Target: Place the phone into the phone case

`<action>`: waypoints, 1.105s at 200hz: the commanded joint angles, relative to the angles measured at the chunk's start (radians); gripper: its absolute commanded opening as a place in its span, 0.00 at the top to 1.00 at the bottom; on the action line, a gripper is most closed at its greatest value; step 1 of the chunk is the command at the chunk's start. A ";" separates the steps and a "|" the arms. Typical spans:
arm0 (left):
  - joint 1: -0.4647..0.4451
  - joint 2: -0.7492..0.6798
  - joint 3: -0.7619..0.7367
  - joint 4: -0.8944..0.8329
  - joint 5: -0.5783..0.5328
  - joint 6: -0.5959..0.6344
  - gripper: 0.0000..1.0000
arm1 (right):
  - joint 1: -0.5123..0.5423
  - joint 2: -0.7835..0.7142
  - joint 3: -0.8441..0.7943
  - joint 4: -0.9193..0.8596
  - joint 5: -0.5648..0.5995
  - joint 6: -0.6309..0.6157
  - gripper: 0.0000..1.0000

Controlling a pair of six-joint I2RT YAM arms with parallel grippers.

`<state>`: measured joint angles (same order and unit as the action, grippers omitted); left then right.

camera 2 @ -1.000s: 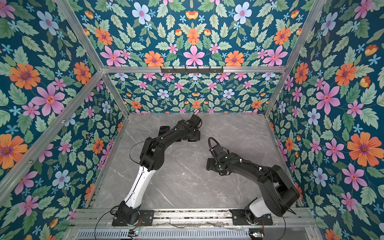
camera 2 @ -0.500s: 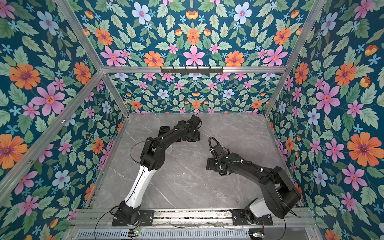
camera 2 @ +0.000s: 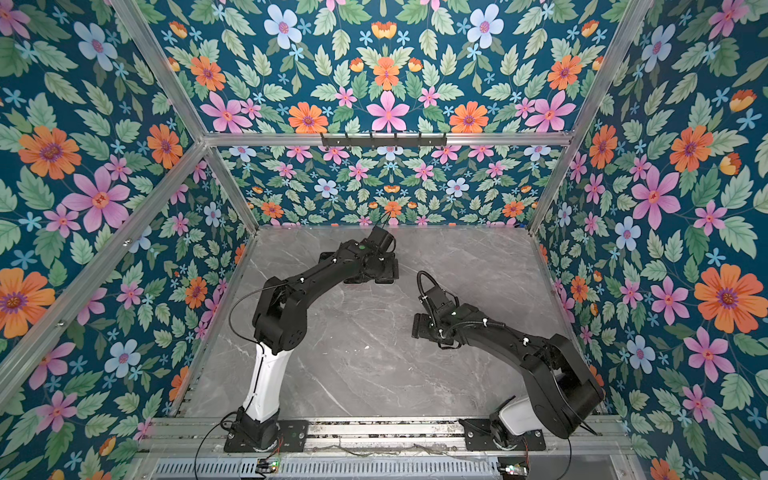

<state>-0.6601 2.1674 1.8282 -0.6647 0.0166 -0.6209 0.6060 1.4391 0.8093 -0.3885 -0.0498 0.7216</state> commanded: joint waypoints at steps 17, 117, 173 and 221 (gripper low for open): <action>-0.039 -0.108 -0.194 0.143 0.112 -0.084 0.15 | 0.001 -0.006 -0.007 -0.002 0.028 -0.008 0.21; -0.114 -0.483 -0.582 0.278 -0.014 -0.131 0.20 | 0.000 -0.557 -0.140 -0.039 0.292 -0.161 0.20; -0.115 -0.721 -0.751 0.328 -0.186 -0.066 0.27 | 0.000 -0.861 -0.453 0.482 0.652 -0.667 0.01; -0.117 -0.902 -0.914 0.440 -0.361 0.042 0.21 | -0.390 -0.585 -0.655 0.974 0.455 -0.659 0.01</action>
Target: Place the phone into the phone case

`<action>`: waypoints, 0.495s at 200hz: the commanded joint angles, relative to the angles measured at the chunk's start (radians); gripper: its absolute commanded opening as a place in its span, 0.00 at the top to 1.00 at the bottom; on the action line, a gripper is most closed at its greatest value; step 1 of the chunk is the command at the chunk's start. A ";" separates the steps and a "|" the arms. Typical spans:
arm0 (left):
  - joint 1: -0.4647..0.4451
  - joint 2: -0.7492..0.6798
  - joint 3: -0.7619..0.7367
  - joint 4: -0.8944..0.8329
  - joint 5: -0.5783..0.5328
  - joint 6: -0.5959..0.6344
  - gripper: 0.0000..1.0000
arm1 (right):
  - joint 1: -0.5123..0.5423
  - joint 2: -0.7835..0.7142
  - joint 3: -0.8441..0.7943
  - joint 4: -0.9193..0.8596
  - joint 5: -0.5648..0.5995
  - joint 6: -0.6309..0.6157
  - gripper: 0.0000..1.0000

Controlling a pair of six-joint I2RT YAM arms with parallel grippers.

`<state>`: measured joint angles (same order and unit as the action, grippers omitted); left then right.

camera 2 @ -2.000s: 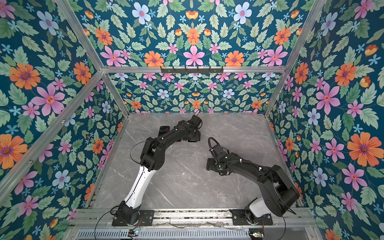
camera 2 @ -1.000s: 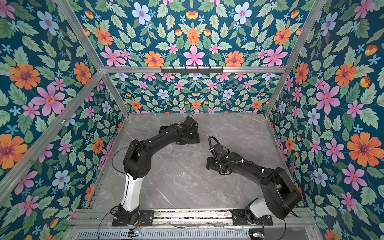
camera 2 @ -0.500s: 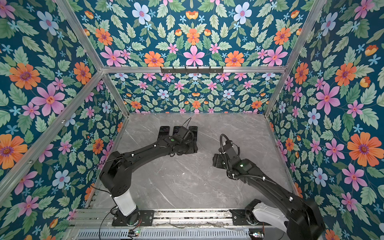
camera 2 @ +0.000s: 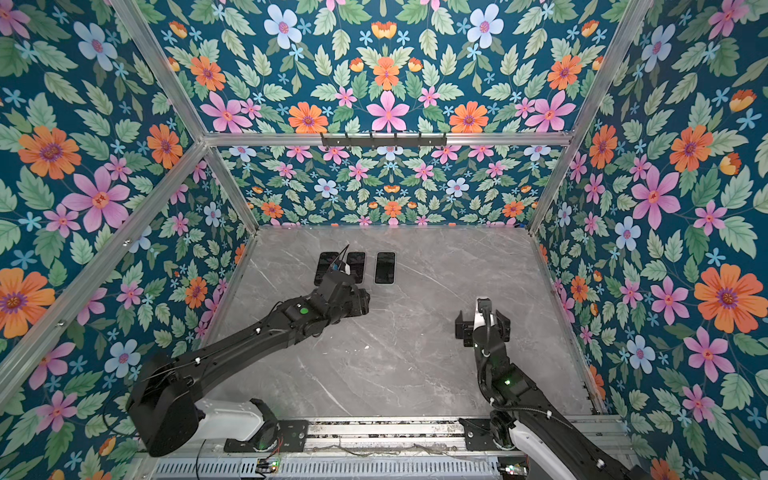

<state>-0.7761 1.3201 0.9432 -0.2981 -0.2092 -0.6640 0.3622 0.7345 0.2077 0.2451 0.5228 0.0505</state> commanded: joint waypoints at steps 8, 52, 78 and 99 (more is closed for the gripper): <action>-0.001 -0.074 -0.036 0.079 -0.157 0.092 0.14 | -0.157 0.192 -0.100 0.500 -0.114 0.000 0.01; 0.001 -0.167 -0.045 0.128 -0.333 0.250 0.00 | -0.251 0.491 -0.074 0.808 -0.218 -0.047 0.01; 0.001 -0.222 -0.162 0.296 -0.395 0.365 0.00 | -0.267 0.685 -0.018 0.879 -0.245 -0.042 0.01; 0.004 -0.213 -0.413 0.771 -0.293 0.696 0.00 | -0.274 0.737 0.022 0.860 -0.257 -0.043 0.01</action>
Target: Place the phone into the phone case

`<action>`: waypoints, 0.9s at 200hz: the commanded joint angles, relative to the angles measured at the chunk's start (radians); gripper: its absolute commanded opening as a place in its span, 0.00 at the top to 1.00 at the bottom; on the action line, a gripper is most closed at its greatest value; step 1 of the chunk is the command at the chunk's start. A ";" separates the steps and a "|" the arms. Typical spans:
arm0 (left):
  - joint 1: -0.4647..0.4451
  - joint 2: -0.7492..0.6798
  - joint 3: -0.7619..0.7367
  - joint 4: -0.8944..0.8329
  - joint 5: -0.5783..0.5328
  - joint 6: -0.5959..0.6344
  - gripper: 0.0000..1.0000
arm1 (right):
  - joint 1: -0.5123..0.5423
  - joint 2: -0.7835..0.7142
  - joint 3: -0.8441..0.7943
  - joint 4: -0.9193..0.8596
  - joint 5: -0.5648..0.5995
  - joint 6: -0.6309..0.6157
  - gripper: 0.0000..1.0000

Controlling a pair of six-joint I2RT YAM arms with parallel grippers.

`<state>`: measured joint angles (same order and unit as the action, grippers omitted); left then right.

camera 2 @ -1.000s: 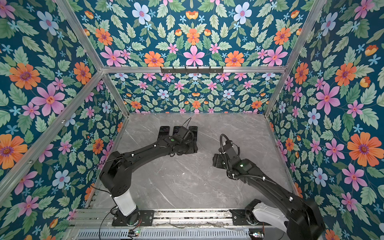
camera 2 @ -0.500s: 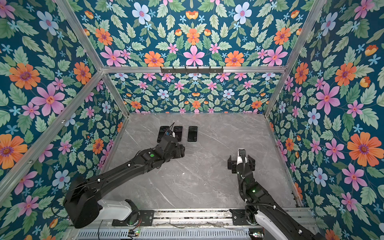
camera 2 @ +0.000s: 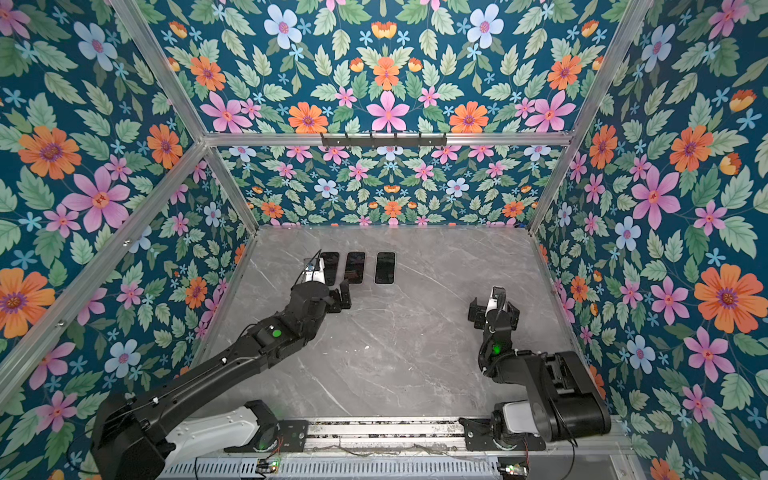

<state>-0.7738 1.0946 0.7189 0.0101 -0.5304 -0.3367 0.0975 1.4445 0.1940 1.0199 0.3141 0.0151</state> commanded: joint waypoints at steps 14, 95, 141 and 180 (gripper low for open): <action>0.040 0.055 -0.302 0.771 -0.094 0.432 0.03 | -0.068 0.006 0.092 -0.078 -0.143 0.035 0.01; 0.587 0.012 -0.492 0.672 0.252 0.340 0.00 | -0.105 -0.004 0.114 -0.135 -0.209 0.056 0.01; 0.695 0.217 -0.561 1.116 0.391 0.376 0.00 | -0.105 -0.004 0.114 -0.133 -0.209 0.055 0.01; 0.711 0.216 -0.552 1.092 0.433 0.370 0.00 | -0.105 -0.004 0.113 -0.136 -0.208 0.055 0.01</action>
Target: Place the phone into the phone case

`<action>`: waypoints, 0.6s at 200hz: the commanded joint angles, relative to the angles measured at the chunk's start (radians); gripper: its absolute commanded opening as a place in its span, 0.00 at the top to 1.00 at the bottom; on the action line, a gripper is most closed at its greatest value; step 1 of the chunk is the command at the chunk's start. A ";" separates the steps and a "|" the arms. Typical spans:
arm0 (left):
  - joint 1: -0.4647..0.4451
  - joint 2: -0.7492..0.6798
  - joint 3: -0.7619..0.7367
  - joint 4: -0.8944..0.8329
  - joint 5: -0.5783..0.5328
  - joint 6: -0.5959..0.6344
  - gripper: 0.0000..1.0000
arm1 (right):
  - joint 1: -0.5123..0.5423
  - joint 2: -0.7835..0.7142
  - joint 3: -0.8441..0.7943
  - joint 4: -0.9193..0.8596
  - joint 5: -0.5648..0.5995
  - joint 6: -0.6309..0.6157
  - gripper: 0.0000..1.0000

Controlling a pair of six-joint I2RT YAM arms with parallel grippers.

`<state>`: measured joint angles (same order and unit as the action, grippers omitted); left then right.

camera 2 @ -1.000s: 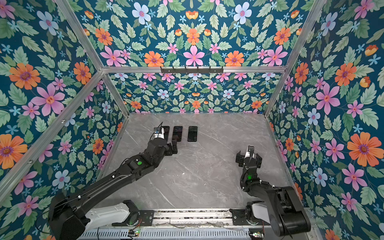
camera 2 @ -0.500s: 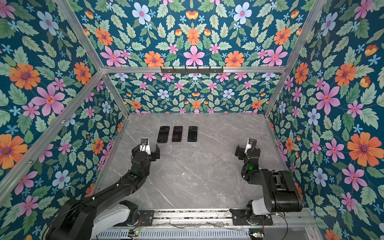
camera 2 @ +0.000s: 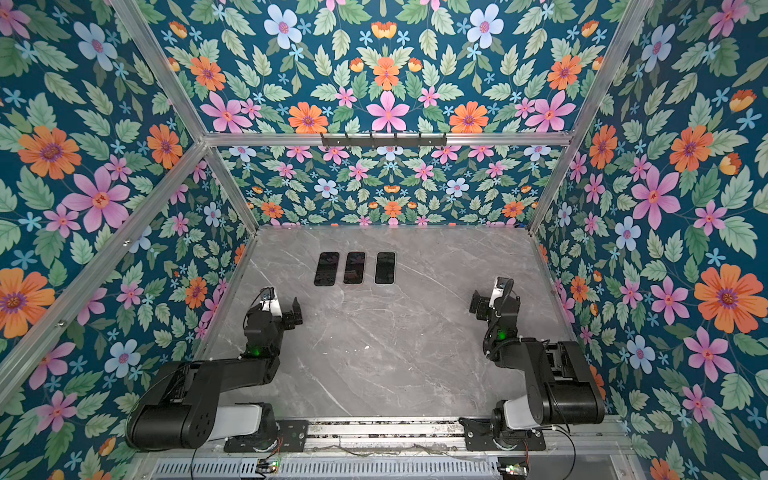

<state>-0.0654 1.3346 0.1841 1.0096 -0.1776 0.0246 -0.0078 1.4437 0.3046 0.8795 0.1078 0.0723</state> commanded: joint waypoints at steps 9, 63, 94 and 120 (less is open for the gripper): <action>0.010 -0.010 -0.019 0.121 0.065 0.004 0.00 | 0.000 -0.003 0.002 0.006 -0.003 -0.003 0.01; 0.061 0.256 0.019 0.338 0.054 -0.068 0.00 | 0.000 -0.005 0.004 0.003 -0.003 -0.003 0.01; 0.058 0.281 0.111 0.214 0.075 -0.049 0.00 | 0.000 -0.003 0.005 0.004 -0.003 -0.001 0.01; 0.059 0.287 0.110 0.235 0.075 -0.045 0.00 | -0.022 0.001 0.031 -0.042 -0.136 -0.026 0.01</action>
<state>-0.0074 1.6192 0.2893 1.2453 -0.1043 -0.0238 -0.0097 1.4445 0.3130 0.8715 0.0971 0.0719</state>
